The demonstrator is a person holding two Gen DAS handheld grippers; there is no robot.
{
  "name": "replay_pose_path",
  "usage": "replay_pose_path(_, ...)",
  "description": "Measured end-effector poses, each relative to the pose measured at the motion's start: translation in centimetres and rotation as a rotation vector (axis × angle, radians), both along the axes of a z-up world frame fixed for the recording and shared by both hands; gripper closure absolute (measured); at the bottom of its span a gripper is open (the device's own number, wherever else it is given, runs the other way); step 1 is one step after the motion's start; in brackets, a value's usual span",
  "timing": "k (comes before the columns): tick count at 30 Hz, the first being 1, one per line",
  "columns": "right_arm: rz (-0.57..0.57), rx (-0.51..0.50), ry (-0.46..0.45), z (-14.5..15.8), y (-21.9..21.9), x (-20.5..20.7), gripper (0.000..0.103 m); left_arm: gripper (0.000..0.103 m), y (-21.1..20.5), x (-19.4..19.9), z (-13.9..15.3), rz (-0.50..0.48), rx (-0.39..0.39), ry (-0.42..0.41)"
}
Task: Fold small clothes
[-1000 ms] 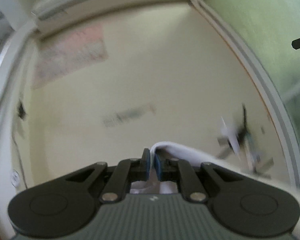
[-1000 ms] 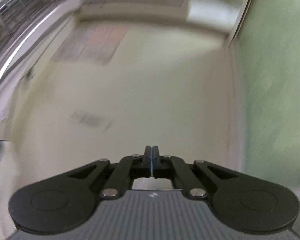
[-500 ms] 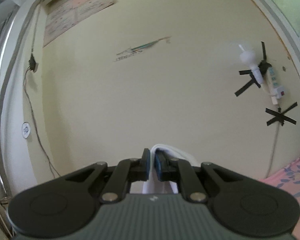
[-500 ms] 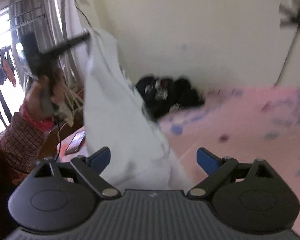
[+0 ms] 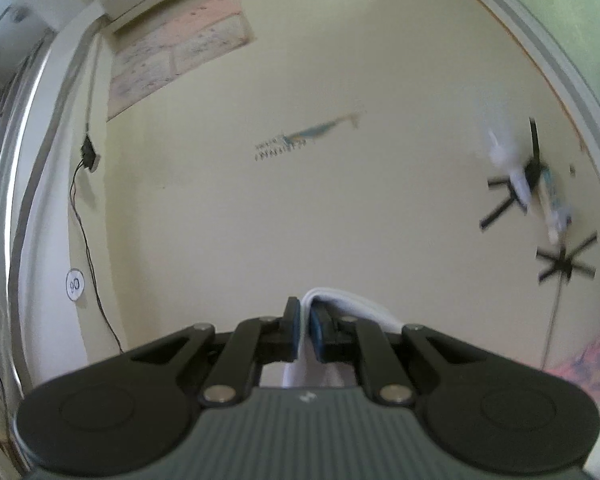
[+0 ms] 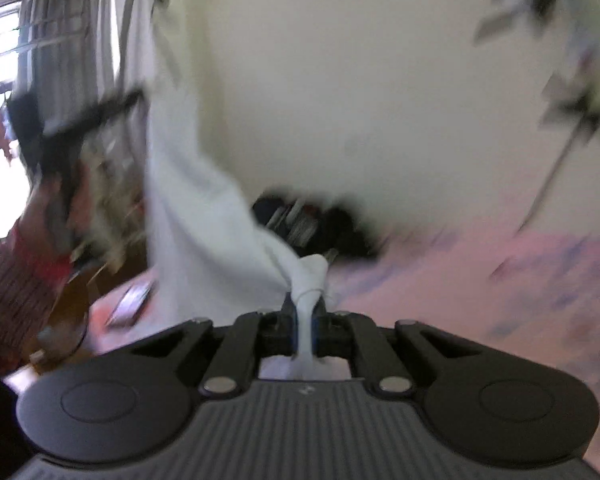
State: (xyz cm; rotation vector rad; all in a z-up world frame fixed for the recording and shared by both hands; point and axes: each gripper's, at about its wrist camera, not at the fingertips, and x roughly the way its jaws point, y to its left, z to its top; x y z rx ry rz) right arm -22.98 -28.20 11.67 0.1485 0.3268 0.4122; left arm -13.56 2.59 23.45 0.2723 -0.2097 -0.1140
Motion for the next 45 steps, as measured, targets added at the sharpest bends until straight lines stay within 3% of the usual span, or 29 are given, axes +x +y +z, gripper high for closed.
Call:
replay_pose_path(4, -0.193, -0.100, -0.275, 6.0, -1.7, -4.8, 0.103, 0.096, -1.0, -2.8, 1.2, -0.076, -0.109, -0.056)
replay_pose_path(9, -0.452, -0.237, -0.562, 10.9, -1.3, -9.5, 0.103, 0.096, -2.7, -7.6, 0.6, -0.128, -0.219, -0.209)
replay_pose_path(14, -0.534, -0.308, -0.693, 14.3, -0.2, -10.7, 0.103, 0.096, -2.3, -9.5, 1.6, -0.163, -0.275, -0.257)
replay_pose_path(18, -0.555, -0.363, -0.786, 16.9, 1.0, -11.8, 0.103, 0.096, -1.4, -9.8, 4.1, -0.170, -0.306, -0.284)
replay_pose_path(24, -0.605, -0.403, -0.835, 21.9, 1.3, -11.9, 0.103, 0.096, -0.9, -10.0, 8.8, -0.164, -0.282, -0.373)
replay_pose_path(28, -0.632, -0.405, -0.781, 23.4, 0.0, -9.4, 0.103, 0.096, -2.1, -7.3, 10.2, -0.165, -0.251, -0.318)
replay_pose_path(32, -0.639, -0.432, -0.645, 21.5, -2.3, -4.0, 0.103, 0.096, -5.0, -2.2, 8.4, -0.126, -0.200, -0.203)
replay_pose_path(38, -0.643, -0.419, -0.361, 13.8, -7.3, 7.5, 0.103, 0.096, -11.4, 9.7, 1.1, -0.067, -0.109, 0.039)
replay_pose_path(42, -0.664, -0.399, -0.151, 7.1, -11.1, 16.1, 0.103, 0.095, -15.9, 17.7, -5.0, -0.056, -0.036, 0.194)
replay_pose_path(44, -0.675, -0.362, -0.054, 3.6, -13.0, 20.6, 0.103, 0.091, -18.7, 22.0, -8.6, -0.018, 0.027, 0.272)
replay_pose_path(45, -0.685, -0.330, -0.003, 1.7, -14.0, 22.9, 0.103, 0.084, -20.2, 24.2, -10.5, 0.006, 0.075, 0.321)
